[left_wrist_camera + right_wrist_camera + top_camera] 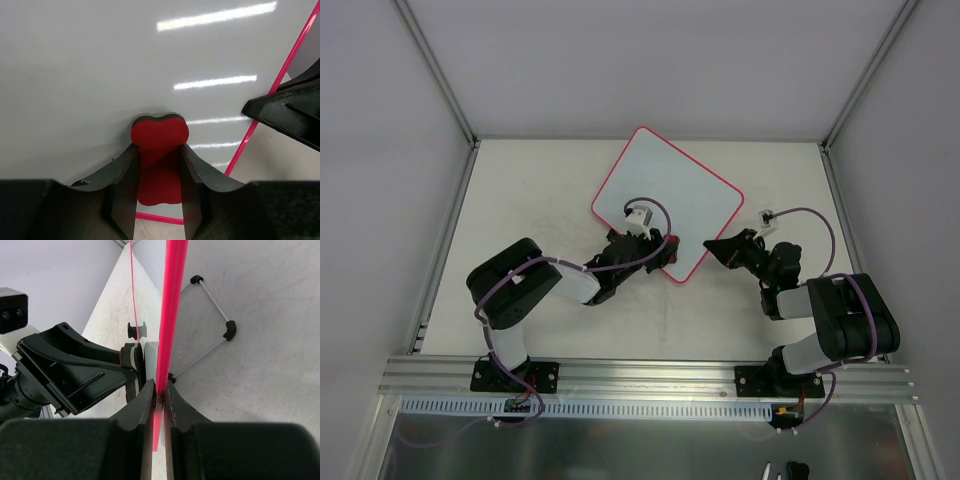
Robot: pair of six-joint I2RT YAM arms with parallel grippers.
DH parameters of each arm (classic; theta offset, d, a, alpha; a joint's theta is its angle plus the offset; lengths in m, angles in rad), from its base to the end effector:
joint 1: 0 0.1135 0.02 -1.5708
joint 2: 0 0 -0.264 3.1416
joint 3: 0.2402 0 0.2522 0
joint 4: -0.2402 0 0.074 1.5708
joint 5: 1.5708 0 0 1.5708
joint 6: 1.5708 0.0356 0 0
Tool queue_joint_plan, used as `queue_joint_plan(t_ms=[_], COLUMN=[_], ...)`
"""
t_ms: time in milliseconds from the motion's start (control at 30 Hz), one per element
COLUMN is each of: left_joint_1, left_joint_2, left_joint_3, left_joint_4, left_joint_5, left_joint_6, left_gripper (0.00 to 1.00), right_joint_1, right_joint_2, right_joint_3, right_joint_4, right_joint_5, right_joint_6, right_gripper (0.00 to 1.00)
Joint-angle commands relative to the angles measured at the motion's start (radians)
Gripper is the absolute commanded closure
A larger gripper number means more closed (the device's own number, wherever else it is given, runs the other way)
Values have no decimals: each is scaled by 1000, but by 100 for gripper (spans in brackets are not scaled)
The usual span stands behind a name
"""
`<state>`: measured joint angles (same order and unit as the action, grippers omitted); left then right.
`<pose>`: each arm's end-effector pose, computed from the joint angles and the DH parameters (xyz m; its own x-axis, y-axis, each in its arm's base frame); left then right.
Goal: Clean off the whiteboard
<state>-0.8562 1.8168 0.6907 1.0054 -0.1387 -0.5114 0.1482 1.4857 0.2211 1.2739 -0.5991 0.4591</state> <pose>0.2346 -0.2629 0.1611 -0.3909 -0.2890 -0.8739 0.5354 0.7009 -0.4713 0.2265 0.0541 0.1620 -0.2929 0.3263 -0.8987 -0.6133 0.6570 0.4384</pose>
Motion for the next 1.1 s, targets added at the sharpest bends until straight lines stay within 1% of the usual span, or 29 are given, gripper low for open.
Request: queue_joint_plan(t_ms=[0,233,367,500,600,633,767,900,1067], left_joint_1=[25,169,187,187,146,111,50,7,-17], left_joint_2=[82,61,32,19,9,9,30,61,61], left_joint_3=[-30,-66,-76,-76,-69,-60,-20,10,32], left_joint_4=[-175,-174,-201,-203,-206,-209,-237,-249,-260], left_joint_5=[8,59,19,20,2,-24,-50,-68,-71], left_joint_6=[-32,-30,2,11,34,40,48,45,59], left_gripper=[83,83,83,83,83,83,83,83,83], right_joint_1=[22,22,22,22,24,24,22,24,24], right_joint_2=[-19,-18,-18,-15,-15,-13,-13,-13,-13], right_joint_3=[31,31,32,32,32,32,34,34,34], right_joint_4=[255,255,255,255,255,255,255,255,255], right_joint_5=[-61,-61,-61,-60,-61,-61,-62,-61,-61], right_joint_6=[-46,-45,-45,-45,-45,-45,-45,-45,-43], right_gripper=[100,100,100,100,100,100,100,100,100])
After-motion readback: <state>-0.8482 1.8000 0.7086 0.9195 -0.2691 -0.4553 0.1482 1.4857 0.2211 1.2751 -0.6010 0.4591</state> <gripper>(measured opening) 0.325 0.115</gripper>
